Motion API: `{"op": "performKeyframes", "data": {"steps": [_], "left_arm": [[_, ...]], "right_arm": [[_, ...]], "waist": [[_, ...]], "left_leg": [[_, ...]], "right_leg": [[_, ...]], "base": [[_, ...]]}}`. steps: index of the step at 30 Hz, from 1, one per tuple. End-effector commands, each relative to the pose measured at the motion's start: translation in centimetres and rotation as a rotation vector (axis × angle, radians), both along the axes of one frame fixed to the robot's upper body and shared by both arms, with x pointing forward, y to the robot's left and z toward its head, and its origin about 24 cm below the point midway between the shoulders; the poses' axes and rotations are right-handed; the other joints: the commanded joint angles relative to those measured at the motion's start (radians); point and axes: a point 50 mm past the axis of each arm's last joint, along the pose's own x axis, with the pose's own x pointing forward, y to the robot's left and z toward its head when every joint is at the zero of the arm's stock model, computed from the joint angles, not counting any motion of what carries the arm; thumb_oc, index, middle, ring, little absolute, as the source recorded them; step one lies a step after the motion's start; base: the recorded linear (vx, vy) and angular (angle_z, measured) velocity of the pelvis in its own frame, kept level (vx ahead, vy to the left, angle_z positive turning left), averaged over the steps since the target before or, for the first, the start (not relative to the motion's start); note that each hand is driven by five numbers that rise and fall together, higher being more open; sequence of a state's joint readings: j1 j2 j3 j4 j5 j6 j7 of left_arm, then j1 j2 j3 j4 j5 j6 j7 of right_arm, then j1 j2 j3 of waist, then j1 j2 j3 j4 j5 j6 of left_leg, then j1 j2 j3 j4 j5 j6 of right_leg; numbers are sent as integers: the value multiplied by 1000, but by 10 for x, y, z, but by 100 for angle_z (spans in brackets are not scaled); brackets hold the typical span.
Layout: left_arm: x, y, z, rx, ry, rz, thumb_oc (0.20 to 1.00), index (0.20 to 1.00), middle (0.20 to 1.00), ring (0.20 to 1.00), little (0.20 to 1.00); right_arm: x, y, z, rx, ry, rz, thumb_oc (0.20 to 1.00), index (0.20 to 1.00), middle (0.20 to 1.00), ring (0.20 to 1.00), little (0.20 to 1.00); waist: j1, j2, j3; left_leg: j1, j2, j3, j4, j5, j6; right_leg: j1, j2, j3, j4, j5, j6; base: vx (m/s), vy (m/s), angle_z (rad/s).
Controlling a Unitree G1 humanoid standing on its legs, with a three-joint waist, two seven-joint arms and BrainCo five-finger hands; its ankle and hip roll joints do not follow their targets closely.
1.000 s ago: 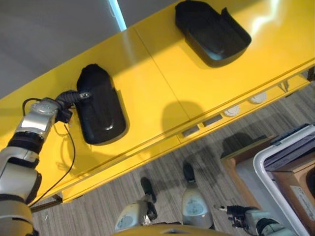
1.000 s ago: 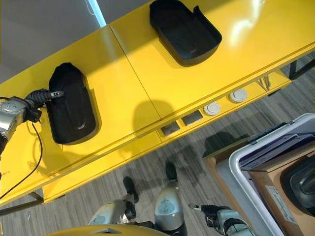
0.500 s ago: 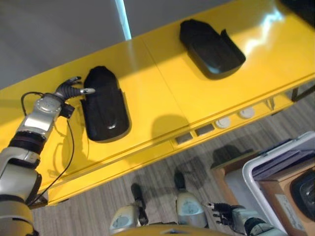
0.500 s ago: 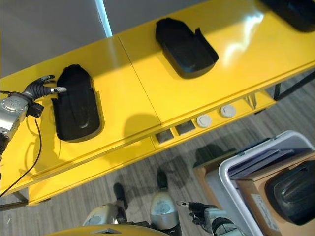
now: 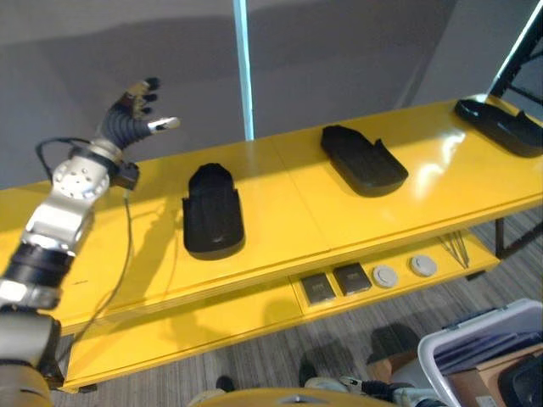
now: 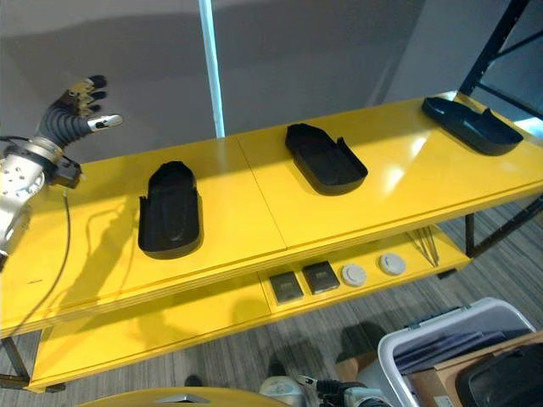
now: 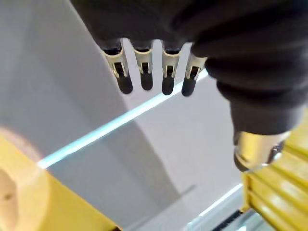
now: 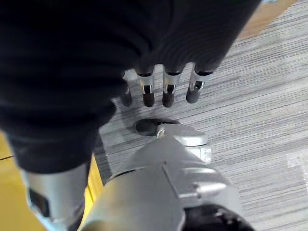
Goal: Move parts from the plastic box to the shelf.
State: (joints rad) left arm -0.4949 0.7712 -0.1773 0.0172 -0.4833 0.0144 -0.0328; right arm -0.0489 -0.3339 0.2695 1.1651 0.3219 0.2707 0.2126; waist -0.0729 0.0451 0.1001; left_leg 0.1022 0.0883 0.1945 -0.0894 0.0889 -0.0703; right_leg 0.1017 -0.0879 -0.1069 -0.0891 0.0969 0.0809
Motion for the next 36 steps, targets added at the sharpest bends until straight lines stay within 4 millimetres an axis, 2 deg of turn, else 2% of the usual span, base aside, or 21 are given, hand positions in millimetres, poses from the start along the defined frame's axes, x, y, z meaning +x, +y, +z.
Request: {"op": "performKeyframes", "data": {"steps": [1, 3, 5, 9, 11, 14, 18, 29, 36], "left_arm": [[-6, -4, 17, -133, -107, -74, 200, 200, 200, 200, 200], [-21, -23, -17, -224, -49, -145, 200, 200, 200, 200, 200], [-28, -35, -36, -269, 4, -187, 200, 200, 200, 200, 200], [-35, -53, -54, -295, 75, -258, 200, 200, 200, 200, 200], [-37, -65, -72, -302, 174, -290, 200, 200, 200, 200, 200], [-40, -74, -85, -295, 231, -308, 200, 200, 200, 200, 200], [-43, -81, -96, -288, 279, -320, 200, 200, 200, 200, 200], [-47, -97, -109, -278, 345, -364, 200, 200, 200, 200, 200], [-48, -97, -113, -285, 342, -317, 200, 200, 200, 200, 200]], "right_arm": [[-8, 3, -4, -13, 63, -46, 1000, 1000, 1000, 1000, 1000], [-14, 12, -8, 3, 84, -42, 1000, 1000, 1000, 1000, 1000], [-21, 17, -10, 13, 108, -22, 1000, 1000, 1000, 1000, 1000], [-24, 19, -11, 14, 117, -34, 1000, 1000, 1000, 1000, 1000], [-22, 17, -10, 16, 115, -54, 1000, 1000, 1000, 1000, 1000], [-19, 16, -9, 19, 105, -62, 1000, 1000, 1000, 1000, 1000], [-14, 15, -8, 22, 87, -69, 1000, 1000, 1000, 1000, 1000], [-3, 7, -3, 2, 37, -73, 1000, 1000, 1000, 1000, 1000], [3, 3, -1, -8, 6, -72, 1000, 1000, 1000, 1000, 1000]], "waist": [[19, -11, 38], [36, -24, 36], [42, -30, 36], [49, -36, 39], [49, -36, 44], [45, -33, 52], [36, -24, 70], [17, 8, 137], [10, 16, 160]], "left_leg": [[47, 13, 26, 7, -128, 7], [52, 13, 12, 2, -135, 12], [52, 13, 9, 2, -139, 15], [47, 15, 8, 2, -143, 16], [38, 15, 11, 2, -145, 16], [27, 16, 19, 2, -143, 14], [11, 19, 32, 2, -139, 12], [-39, 22, 43, 2, -123, 7], [-49, 23, 46, 2, -114, 3]], "right_leg": [[68, -12, -51, 2, -136, -2], [74, -13, -58, 2, -138, 0], [74, -13, -63, 2, -137, 3], [68, -14, -72, 2, -131, 6], [56, -14, -75, 2, -127, 10], [42, -12, -74, 2, -124, 12], [19, -13, -67, 2, -120, 15], [-36, -7, -49, 2, -114, 11], [-45, -9, -47, 2, -113, 9]], "base": [[-23, -20, 14], [-21, -23, 20], [-16, -26, 9], [-8, -30, 5], [0, -44, 7], [-2, -17, 2], [-8, -5, -1], [-41, 5, -6], [2, 2, -3]]}}
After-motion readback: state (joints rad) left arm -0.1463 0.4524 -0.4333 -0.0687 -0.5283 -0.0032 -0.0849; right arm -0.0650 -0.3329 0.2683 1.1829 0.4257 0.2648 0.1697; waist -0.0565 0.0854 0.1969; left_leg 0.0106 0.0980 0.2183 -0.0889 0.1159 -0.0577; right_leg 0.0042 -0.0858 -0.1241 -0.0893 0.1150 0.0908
